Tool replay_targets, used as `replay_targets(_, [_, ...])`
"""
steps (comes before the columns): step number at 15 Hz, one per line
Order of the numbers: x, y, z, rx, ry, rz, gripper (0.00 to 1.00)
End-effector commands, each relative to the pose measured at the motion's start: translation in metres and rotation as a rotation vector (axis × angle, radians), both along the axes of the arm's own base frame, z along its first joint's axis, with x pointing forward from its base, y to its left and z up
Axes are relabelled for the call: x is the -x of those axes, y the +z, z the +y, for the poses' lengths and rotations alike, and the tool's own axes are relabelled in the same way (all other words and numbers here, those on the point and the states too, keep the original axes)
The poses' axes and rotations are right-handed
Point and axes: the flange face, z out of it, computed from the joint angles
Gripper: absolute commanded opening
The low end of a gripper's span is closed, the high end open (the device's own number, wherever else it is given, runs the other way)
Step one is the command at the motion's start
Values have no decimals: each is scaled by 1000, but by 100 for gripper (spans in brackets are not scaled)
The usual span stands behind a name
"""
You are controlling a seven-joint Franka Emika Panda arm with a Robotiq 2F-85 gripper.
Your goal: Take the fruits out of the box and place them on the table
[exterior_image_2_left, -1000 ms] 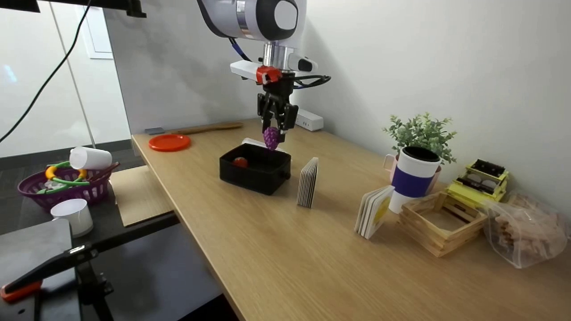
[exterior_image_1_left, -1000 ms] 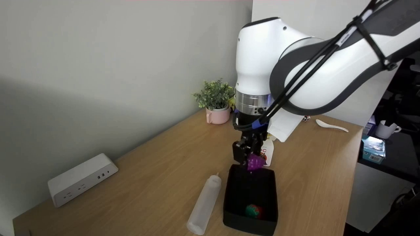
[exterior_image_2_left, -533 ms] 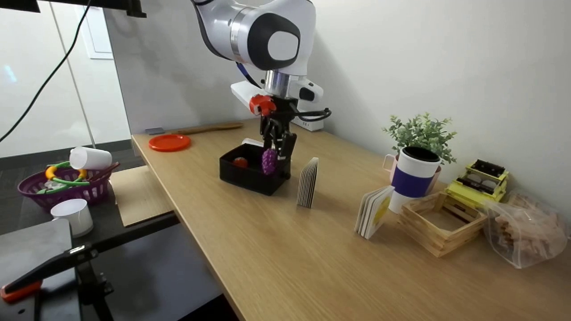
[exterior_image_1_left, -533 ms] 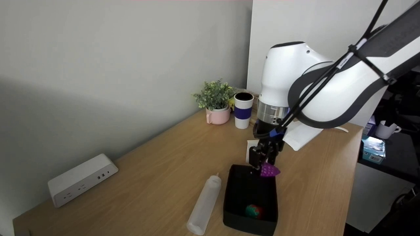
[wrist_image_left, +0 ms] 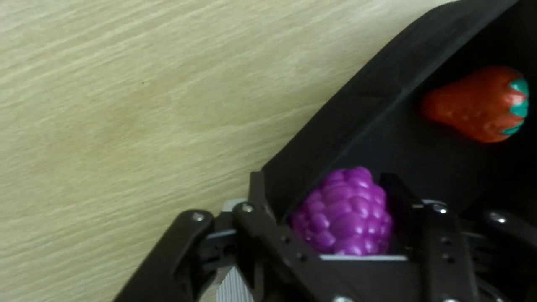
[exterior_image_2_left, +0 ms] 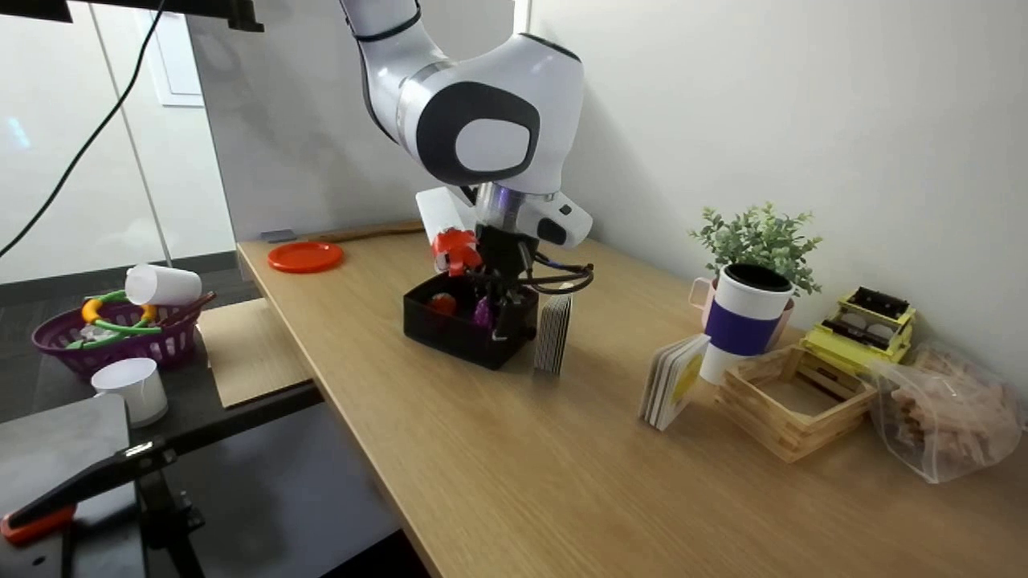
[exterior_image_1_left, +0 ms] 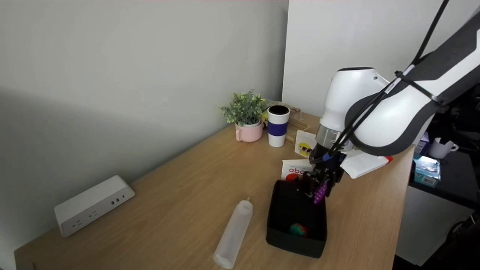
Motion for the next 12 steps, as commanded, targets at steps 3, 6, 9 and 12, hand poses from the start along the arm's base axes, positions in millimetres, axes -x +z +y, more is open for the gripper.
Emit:
replay_targets(3, [14,9,-2,-26,2,-16,45])
replay_targets(6, [13,20,7,-4,19,-19,45])
replay_targets(9, [14,37,17,26,46,-38,45])
replay_targets(12, [15,58,30,67,74,-66,45])
